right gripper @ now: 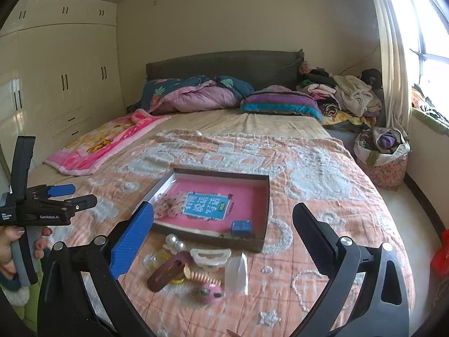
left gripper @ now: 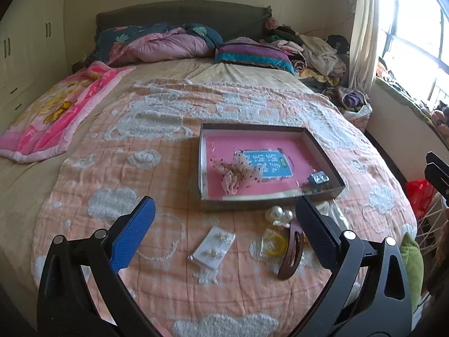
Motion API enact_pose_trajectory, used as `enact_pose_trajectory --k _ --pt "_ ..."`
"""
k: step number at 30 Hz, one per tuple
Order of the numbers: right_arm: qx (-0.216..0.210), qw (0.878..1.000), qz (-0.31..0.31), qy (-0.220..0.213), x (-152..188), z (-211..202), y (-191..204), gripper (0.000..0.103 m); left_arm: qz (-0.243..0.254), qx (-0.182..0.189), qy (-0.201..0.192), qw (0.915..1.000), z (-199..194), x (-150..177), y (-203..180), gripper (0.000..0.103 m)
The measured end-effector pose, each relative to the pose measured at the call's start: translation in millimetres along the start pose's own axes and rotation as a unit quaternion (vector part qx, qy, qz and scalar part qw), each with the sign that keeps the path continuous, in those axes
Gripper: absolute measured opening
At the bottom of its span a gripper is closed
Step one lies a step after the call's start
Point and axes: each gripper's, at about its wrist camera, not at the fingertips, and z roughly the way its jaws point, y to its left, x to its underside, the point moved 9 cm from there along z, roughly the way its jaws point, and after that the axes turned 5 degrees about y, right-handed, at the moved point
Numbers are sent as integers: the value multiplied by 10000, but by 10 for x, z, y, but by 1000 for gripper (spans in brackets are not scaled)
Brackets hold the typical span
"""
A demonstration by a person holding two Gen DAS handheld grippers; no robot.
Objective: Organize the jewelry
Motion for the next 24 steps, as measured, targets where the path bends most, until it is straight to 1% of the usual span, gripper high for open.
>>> enact_pose_trajectory --k 6,15,24 --pt "-44 9999 -15 160 175 2 69 99 150 -163 54 9997 -26 195 3 93" --pt "-83 9992 8 402 430 24 89 99 208 -184 316 9991 47 474 13 94" --pt "-151 9953 141 948 839 205 92 99 250 -314 680 9969 236 762 80 94"
